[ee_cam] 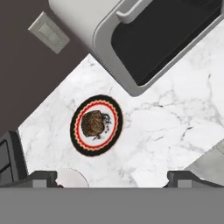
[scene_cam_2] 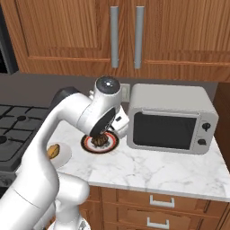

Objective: Open the toaster oven door. Place the bread on the bottom rack in the toaster oven and place the chicken drumstick on the top rack.

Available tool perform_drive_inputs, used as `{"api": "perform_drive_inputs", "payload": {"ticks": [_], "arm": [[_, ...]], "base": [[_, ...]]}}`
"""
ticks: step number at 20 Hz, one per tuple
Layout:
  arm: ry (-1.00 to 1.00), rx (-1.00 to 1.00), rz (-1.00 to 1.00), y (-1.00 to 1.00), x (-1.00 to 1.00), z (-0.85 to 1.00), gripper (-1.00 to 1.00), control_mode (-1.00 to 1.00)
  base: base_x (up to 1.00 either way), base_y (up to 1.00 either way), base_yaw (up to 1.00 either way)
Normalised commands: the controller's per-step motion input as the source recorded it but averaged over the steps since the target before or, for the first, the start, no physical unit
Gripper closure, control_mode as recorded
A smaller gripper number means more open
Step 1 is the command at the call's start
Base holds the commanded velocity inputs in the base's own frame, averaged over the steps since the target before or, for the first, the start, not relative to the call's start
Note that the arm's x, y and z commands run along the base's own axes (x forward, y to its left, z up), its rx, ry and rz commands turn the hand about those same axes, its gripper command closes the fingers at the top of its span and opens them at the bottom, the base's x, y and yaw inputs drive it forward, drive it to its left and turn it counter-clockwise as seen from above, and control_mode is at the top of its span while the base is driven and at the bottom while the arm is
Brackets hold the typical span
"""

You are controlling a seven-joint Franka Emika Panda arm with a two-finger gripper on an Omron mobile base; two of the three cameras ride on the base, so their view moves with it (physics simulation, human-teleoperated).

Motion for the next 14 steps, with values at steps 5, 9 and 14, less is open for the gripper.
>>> {"api": "perform_drive_inputs", "payload": {"ticks": [5,9,14], "arm": [[0.0,0.04,-0.13,-0.48,0.0,-0.01,-1.0,-1.0],[-0.01,0.35,0.0,-0.35,0.01,0.0,-1.0,-1.0],[0.0,0.29,0.0,-0.4,0.08,-0.05,-1.0,-1.0]], "base": [[0.0,0.0,0.0],[0.0,0.0,0.0],[0.0,0.0,0.0]]}}
